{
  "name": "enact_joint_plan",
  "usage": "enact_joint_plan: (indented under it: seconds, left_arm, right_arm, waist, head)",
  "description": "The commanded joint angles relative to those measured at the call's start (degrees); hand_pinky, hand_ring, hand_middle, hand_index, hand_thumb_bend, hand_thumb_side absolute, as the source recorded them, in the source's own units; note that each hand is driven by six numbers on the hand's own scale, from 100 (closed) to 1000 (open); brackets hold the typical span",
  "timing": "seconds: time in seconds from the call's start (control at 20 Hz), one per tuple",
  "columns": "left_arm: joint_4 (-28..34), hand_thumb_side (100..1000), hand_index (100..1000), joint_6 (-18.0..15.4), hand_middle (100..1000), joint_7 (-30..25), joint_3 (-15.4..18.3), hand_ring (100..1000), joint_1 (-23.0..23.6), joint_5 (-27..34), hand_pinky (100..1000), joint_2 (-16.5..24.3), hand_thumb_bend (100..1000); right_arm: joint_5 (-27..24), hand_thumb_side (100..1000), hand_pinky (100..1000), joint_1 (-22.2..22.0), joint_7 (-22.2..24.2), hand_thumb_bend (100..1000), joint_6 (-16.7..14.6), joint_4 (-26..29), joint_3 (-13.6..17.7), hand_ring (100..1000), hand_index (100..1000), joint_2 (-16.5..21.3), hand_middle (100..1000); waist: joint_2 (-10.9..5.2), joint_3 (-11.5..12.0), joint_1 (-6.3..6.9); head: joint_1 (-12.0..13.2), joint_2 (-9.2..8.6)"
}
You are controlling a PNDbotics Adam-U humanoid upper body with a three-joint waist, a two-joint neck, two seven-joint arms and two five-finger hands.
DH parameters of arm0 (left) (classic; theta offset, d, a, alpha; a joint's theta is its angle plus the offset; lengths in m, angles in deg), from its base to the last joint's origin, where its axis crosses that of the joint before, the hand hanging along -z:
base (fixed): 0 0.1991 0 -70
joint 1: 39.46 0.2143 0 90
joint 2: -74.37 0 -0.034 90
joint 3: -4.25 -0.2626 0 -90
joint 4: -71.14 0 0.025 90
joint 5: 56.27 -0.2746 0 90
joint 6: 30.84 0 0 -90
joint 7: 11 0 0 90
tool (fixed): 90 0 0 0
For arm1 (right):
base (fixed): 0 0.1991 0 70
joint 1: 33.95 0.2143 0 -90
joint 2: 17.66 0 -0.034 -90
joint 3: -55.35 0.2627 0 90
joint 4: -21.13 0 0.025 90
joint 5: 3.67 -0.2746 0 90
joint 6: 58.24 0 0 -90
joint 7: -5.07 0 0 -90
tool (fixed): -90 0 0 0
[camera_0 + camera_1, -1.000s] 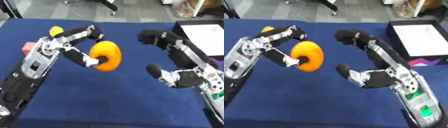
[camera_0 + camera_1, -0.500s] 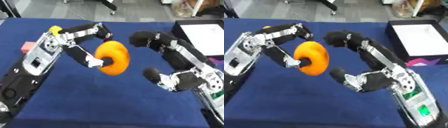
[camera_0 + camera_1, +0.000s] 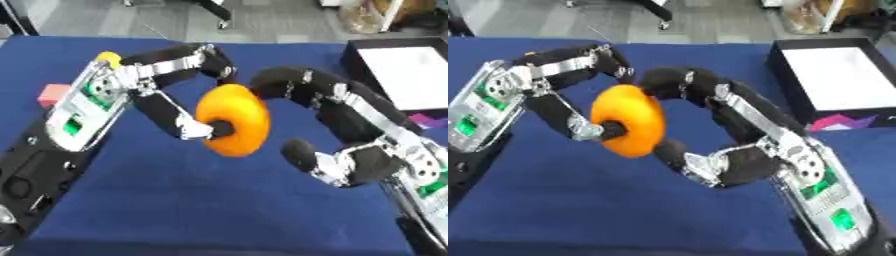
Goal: Pick up the objects with one hand, pass them to the other hand, and then place them into the box on the other side of the table.
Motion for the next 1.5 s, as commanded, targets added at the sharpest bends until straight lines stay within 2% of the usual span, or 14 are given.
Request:
enact_joint_plan:
  seconds: [0.05,0.5,1.0,1.5]
  left_arm:
    - [1.2,285,567,0.4,380,-0.8,-0.1,418,-1.2,1.5,605,0.2,312]
    - [0.6,275,564,3.2,376,-2.7,-1.0,414,-1.4,7.0,599,0.0,321]
    - [1.6,264,562,6.9,375,-1.3,-2.2,412,-2.3,10.6,597,0.6,325]
    - [2.4,261,564,8.4,376,0.1,-2.1,413,-3.5,12.4,599,1.1,327]
  right_arm:
    - [-0.5,493,867,0.7,0.5,339,-0.1,1.0,-0.1,854,899,0.3,817]
    - [1.9,391,856,0.7,0.7,243,-1.4,0.3,-0.4,842,897,0.3,811]
    - [11.8,285,843,1.0,-1.3,257,-6.7,2.4,0.3,839,902,1.1,816]
    - [19.9,217,849,0.8,-1.6,245,-10.9,2.3,-0.6,847,921,1.3,837]
  waist:
    - [-0.52,0.1,0.04]
    - [-0.47,0.3,-0.05]
    - [-0.52,0.4,0.02]
    - [-0.61,0.3,0.2]
  head:
    - [-0.1,-0.11]
    - [-0.3,-0.11]
    - [-0.4,-0.11]
    - [-0.6,-0.11]
